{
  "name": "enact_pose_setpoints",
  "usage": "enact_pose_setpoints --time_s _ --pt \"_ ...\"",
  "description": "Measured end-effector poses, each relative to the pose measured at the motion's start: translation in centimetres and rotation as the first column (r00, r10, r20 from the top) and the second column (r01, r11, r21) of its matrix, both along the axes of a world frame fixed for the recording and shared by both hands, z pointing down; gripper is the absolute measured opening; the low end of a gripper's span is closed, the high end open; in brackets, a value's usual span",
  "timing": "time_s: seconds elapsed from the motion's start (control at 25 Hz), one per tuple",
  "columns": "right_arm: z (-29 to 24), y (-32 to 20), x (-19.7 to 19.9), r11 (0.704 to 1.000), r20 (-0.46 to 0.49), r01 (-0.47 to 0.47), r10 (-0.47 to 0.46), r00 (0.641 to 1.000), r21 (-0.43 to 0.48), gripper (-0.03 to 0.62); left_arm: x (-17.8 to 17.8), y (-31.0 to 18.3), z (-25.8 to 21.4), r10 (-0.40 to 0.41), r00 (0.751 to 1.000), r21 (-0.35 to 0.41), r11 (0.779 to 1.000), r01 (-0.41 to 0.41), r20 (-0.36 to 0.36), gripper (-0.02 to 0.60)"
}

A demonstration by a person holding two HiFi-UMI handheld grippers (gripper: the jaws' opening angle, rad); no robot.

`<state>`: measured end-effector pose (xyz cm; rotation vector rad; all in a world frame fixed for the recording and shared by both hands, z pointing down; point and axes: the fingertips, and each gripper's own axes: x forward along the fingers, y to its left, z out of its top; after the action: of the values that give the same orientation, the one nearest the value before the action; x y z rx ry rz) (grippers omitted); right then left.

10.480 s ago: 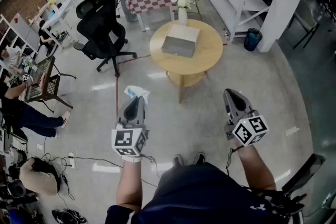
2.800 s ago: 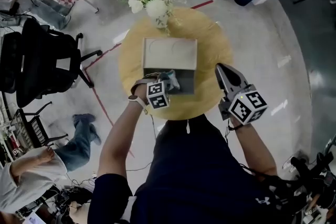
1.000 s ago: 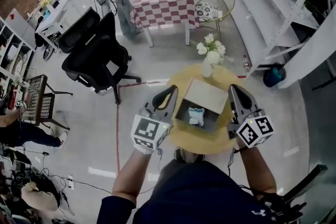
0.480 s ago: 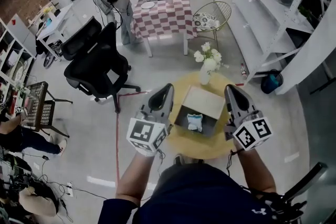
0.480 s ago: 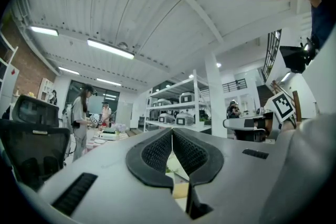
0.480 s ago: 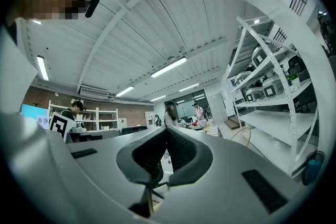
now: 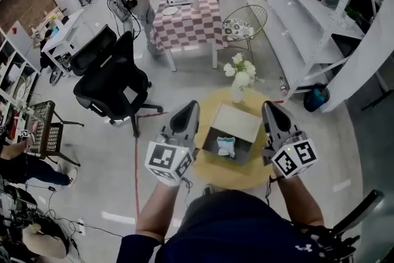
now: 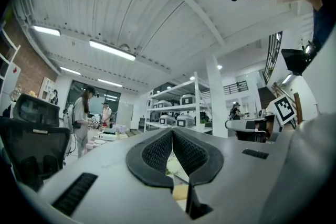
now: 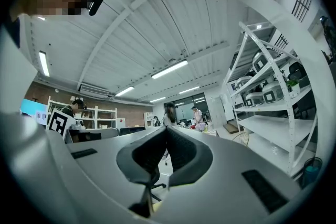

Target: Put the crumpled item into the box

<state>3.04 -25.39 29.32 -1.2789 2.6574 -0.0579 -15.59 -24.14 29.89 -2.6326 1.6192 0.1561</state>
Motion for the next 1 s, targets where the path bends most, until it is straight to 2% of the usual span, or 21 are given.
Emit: enact_pose_setpoints --time_s 0.4,0.72,1.0 --pt "0.0 -0.7 0.4 1.000 -0.001 0.003 -0.003 1.000 -0.006 0.002 0.3 -0.8 -0.1 -0.010 1.000 0.002 1.000 0.010 0.002 0.018" --pt "0.7 -1.0 0.9 1.000 -0.014 -0.004 0.004 1.000 -0.013 0.002 1.0 -1.2 0.5 -0.016 0.999 0.000 1.000 0.016 0.041 0.018" --pt "0.9 -0.9 1.1 1.000 -0.020 -0.001 0.001 1.000 -0.016 0.002 1.4 -1.3 0.9 -0.008 0.999 -0.015 1.000 0.008 0.035 0.018"
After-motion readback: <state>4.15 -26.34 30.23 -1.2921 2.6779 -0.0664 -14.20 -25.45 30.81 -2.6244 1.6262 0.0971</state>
